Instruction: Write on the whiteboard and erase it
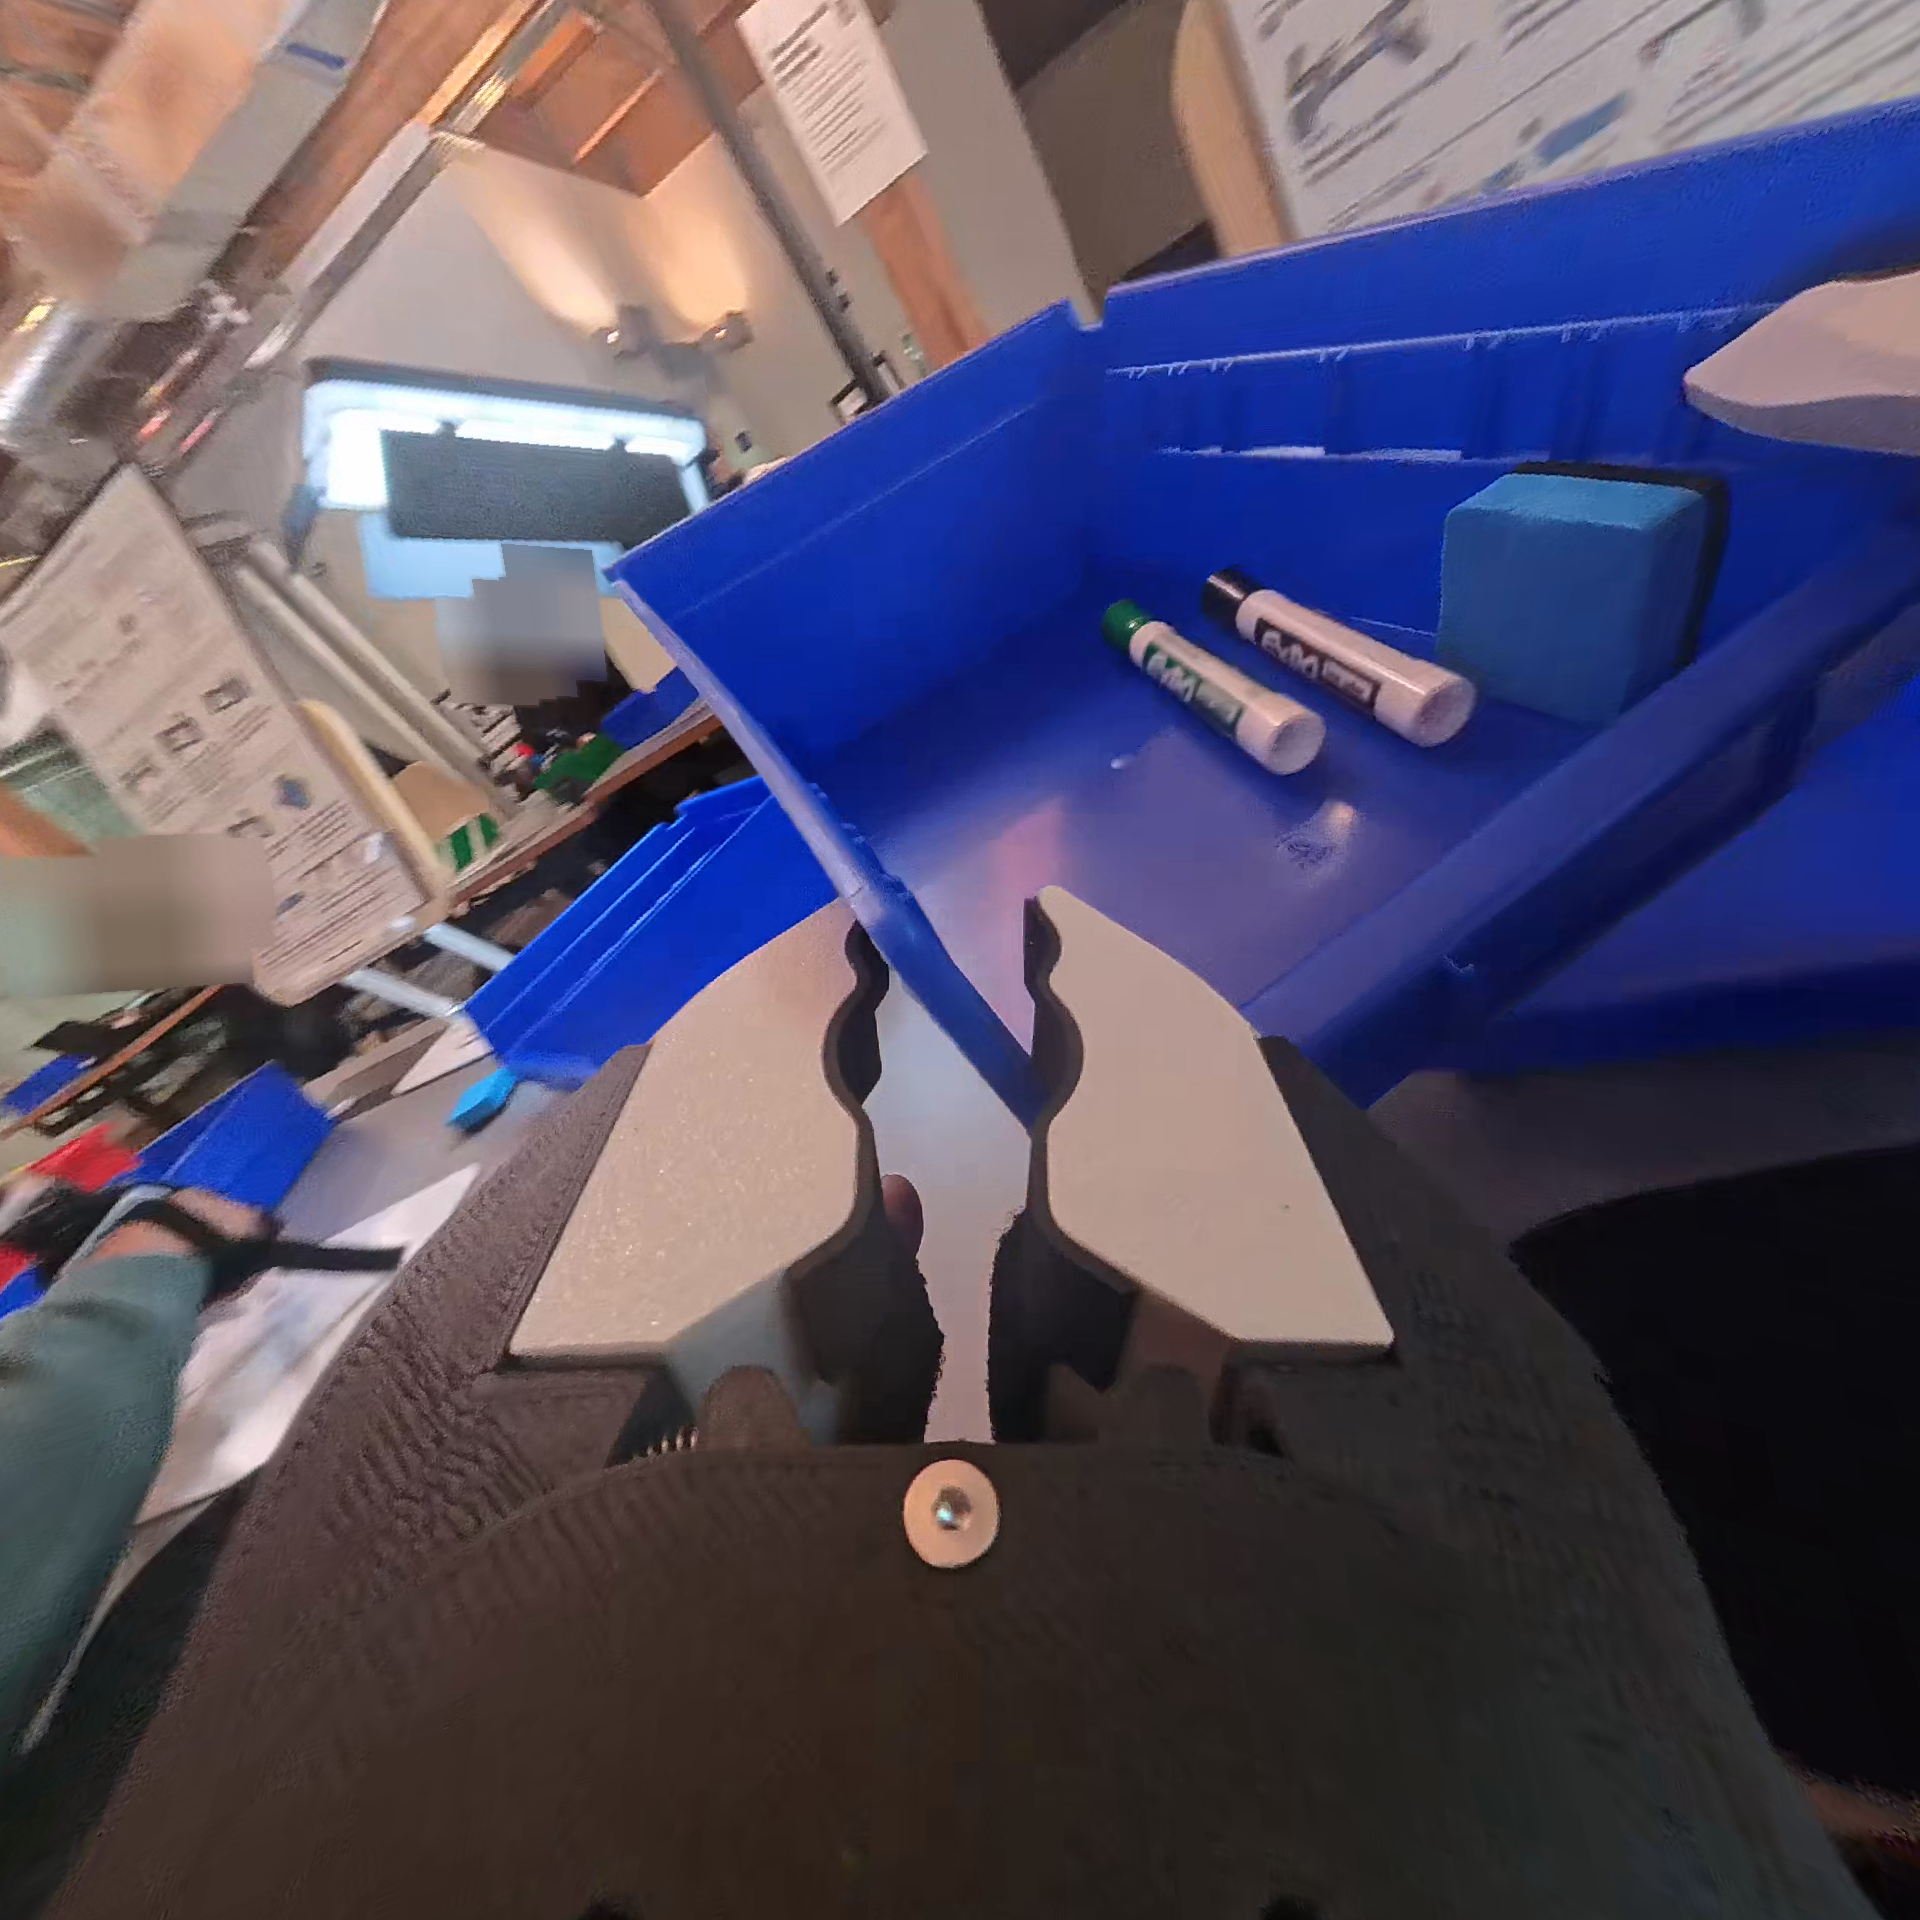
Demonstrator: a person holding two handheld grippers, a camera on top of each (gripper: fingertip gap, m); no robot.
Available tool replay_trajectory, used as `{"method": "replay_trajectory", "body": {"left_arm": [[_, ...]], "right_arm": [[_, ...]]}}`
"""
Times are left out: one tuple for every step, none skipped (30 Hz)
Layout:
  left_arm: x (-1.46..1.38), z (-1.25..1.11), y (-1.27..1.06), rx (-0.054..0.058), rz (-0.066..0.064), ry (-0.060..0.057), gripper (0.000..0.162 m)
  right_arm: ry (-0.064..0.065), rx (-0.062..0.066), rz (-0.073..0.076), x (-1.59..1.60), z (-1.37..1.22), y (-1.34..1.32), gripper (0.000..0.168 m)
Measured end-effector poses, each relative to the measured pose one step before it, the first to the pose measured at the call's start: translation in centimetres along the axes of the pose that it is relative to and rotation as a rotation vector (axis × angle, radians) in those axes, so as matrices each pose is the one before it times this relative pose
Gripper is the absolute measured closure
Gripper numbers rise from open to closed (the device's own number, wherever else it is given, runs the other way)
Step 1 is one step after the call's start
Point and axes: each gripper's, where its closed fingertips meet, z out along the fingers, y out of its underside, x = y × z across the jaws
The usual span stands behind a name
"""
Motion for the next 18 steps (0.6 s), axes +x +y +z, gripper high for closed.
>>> {"method": "replay_trajectory", "body": {"left_arm": [[-1.089,-0.508,1.053,-0.0158,0.0080,-0.0258,0.136],[-0.911,-0.439,1.073,-0.0200,0.0055,-0.0203,0.137],[-0.779,-0.337,1.127,-0.0218,-0.0010,-0.0151,0.137],[-0.619,-0.287,1.120,-0.0190,-0.0076,-0.0087,0.137],[-0.492,-0.213,1.110,-0.0157,-0.0127,-0.0055,0.137],[-0.355,-0.119,1.111,-0.0137,-0.0098,-0.0046,0.137],[-0.257,-0.098,1.069,-0.0120,-0.0064,-0.0045,0.137],[-0.161,-0.027,1.056,-0.0101,-0.0066,-0.0022,0.137],[-0.066,0.040,1.047,-0.0086,-0.0078,-0.0006,0.138],[0.009,0.103,1.027,-0.0089,-0.0057,-0.0018,0.138],[0.068,0.097,0.968,-0.0103,-0.0078,-0.0024,0.138],[0.113,0.138,0.907,-0.0117,-0.0064,-0.0034,0.139],[0.120,0.162,0.861,-0.0110,-0.0028,-0.0037,0.139],[0.135,0.175,0.765,-0.0083,-0.0058,0.0002,0.139],[0.148,0.193,0.682,-0.0050,-0.0111,0.0064,0.139],[0.113,0.179,0.596,-0.0053,-0.0125,0.0069,0.139],[0.048,0.173,0.539,-0.0065,-0.0093,0.0055,0.139],[0.009,0.173,0.471,-0.0083,-0.0026,0.0016,0.139]], "right_arm": [[-0.0238,0.0040,-0.0083,-1.579,0.699,0.121,0.158],[-0.0236,-0.0011,-0.0063,-1.442,0.601,0.127,0.158],[-0.0239,-0.0063,-0.0049,-1.351,0.590,0.155,0.158],[-0.0237,-0.0088,-0.0028,-1.204,0.494,0.177,0.158],[-0.0214,-0.0089,-0.0040,-1.102,0.459,0.242,0.158],[-0.0172,-0.0103,-0.0117,-1.011,0.431,0.350,0.158],[-0.0126,-0.0125,-0.0199,-0.918,0.377,0.469,0.157],[-0.0089,-0.0139,-0.0269,-0.813,0.217,0.516,0.157],[-0.0090,-0.0146,-0.0274,-0.804,0.291,0.618,0.157],[-0.0104,-0.0152,-0.0199,-0.766,0.297,0.632,0.156],[-0.0090,-0.0155,-0.0095,-0.620,0.241,0.581,0.155],[-0.0091,-0.0150,-0.0064,-0.558,0.306,0.579,0.155],[-0.0109,-0.0168,-0.0057,-0.504,0.299,0.545,0.156],[-0.0092,-0.0149,-0.0099,-0.409,0.277,0.471,0.156],[-0.0068,-0.0133,-0.0158,-0.332,0.186,0.360,0.156],[-0.0080,-0.0133,-0.0151,-0.327,0.194,0.318,0.155],[-0.0111,-0.0174,-0.0134,-0.328,0.192,0.328,0.154],[-0.0143,-0.0185,-0.0100,-0.345,0.203,0.309,0.154]]}}
